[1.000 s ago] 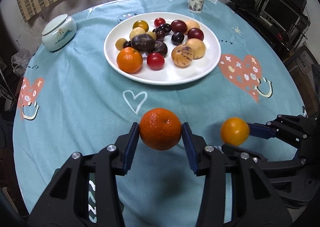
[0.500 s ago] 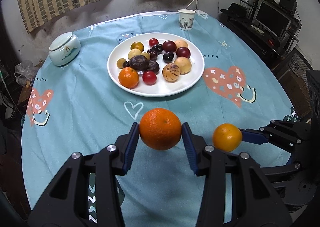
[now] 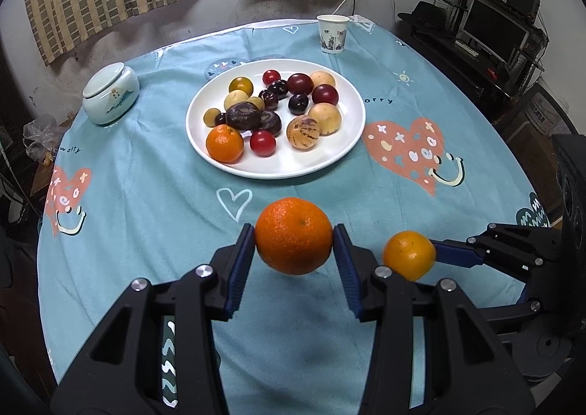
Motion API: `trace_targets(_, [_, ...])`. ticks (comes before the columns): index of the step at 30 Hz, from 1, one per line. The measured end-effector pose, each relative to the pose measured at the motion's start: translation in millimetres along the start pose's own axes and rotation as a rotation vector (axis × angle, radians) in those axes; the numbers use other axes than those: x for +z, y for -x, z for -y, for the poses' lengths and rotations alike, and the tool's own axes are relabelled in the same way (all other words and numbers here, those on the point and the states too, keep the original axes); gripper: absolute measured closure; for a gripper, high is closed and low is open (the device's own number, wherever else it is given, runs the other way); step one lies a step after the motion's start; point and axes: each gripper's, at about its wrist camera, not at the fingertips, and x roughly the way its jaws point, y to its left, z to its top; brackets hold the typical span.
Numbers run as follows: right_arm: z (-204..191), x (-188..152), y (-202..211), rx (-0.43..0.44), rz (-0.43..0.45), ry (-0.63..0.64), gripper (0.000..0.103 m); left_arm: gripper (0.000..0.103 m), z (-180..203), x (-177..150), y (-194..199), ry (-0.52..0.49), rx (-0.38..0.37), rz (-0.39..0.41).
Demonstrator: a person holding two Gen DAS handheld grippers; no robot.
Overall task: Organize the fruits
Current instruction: 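Carry both held fruits onto the white plate and open both grippers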
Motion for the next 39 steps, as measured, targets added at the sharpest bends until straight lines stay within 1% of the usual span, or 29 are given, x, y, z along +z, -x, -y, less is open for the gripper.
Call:
trace_targets(12, [5,4,-14,0.018,-0.029,-0.002,0.062,0.058,-2,4,-14,0.007,-0.003,-0.028])
trace_targets(17, [11,13,-18,0.013,-0.032,0.001,0.062,0.058,-3,14,-20,0.001,-0.007,-0.026])
trace_targets(19, [14,25,-16,0.001,-0.016,0.012,0.062,0.058,-8,28,-22,0.006,-0.004,-0.012])
trace_targets(24, [27,83,0,-0.033,0.101,0.034,0.062,0.058,-18,71,-23,0.026,0.006,0.053])
trace_targets(28, [42,123,1,-0.058,0.161,0.029,0.062,0.058,-23,103,-32,0.03,0.021,0.083])
trace_targets(30, [48,138,-6,-0.065,0.162,0.024,0.062,0.058,-27,117,-46,0.041,0.031,0.077])
trace_targets(33, [57,159,-31,-0.086,0.139,0.011,0.062,0.058,-33,132,-73,0.046,0.058,0.047])
trace_targets(37, [68,174,-59,-0.1,0.098,-0.002,0.062,0.058,-45,140,-104,0.067,0.075,0.007])
trace_targets(39, [74,179,-70,-0.097,0.087,-0.008,0.062,0.058,-47,140,-113,0.054,0.085,0.002])
